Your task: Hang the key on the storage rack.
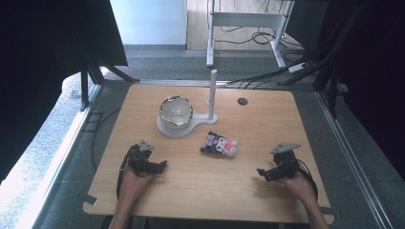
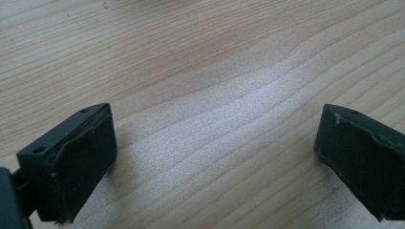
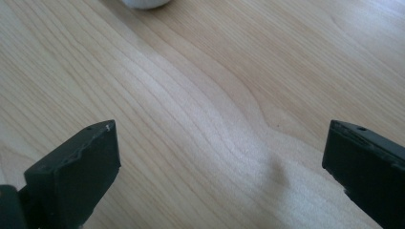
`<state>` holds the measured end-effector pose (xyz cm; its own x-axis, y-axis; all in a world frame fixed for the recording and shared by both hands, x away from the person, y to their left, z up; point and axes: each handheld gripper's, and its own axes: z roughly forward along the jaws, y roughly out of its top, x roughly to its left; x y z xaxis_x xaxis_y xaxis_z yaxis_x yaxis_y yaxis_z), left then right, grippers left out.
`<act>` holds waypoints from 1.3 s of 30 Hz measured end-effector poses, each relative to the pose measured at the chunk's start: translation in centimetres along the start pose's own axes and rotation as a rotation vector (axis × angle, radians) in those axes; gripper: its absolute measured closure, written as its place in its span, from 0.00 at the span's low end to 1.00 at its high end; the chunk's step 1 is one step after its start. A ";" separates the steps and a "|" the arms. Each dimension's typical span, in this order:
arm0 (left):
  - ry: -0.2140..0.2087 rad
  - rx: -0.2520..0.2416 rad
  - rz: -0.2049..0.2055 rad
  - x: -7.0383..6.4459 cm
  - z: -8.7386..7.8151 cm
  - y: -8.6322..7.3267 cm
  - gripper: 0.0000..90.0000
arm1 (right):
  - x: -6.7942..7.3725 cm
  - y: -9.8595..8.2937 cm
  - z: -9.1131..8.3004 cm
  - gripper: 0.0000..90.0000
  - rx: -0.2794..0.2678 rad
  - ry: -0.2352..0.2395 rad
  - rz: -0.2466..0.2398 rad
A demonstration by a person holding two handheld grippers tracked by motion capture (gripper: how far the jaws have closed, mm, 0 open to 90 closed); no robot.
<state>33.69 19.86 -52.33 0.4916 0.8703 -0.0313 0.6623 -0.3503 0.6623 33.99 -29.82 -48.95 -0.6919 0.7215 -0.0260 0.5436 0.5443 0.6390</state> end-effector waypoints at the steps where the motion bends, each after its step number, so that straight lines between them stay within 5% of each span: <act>1: 0.000 0.000 0.000 0.0 0.0 0.0 0.01 | 0.0 0.1 0.0 0.00 0.000 0.002 0.002; 39: 0.000 -0.001 -0.002 0.0 0.0 0.0 0.01 | -0.5 6.2 1.9 0.02 0.131 0.078 -0.073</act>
<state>33.68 19.85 -52.34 0.4902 0.8710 -0.0332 0.6628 -0.3477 0.6632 38.66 -26.00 -46.47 -0.7638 0.6454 -0.0054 0.5444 0.6486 0.5319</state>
